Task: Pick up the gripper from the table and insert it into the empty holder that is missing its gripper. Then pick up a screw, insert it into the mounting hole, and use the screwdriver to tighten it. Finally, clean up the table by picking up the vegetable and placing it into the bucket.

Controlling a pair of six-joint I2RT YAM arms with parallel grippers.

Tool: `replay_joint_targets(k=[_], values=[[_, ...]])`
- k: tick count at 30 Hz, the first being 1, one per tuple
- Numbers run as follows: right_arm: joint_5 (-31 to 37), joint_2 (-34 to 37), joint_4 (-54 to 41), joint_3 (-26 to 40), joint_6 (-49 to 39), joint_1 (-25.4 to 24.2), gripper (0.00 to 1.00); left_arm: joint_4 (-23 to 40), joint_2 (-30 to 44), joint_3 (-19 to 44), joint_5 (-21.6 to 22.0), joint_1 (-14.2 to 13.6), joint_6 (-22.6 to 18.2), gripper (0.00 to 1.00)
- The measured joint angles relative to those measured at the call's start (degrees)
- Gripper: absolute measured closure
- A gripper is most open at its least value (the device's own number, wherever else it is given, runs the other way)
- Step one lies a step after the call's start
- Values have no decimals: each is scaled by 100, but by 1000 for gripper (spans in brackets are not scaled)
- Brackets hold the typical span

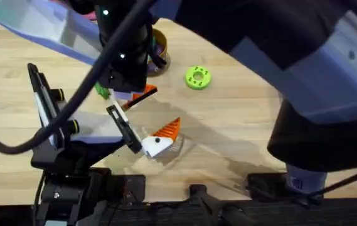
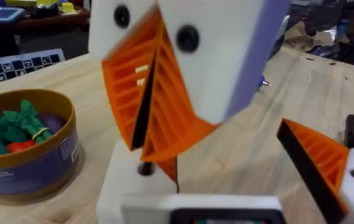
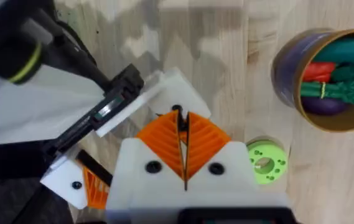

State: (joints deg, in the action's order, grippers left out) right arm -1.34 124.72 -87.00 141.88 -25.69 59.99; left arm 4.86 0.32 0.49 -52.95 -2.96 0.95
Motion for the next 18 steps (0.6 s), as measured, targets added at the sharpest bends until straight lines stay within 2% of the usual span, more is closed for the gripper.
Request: replay_joint_targets(k=[18], values=[[0, 147, 155, 15, 219, 44, 996, 4, 26, 0, 0, 0, 103, 14]])
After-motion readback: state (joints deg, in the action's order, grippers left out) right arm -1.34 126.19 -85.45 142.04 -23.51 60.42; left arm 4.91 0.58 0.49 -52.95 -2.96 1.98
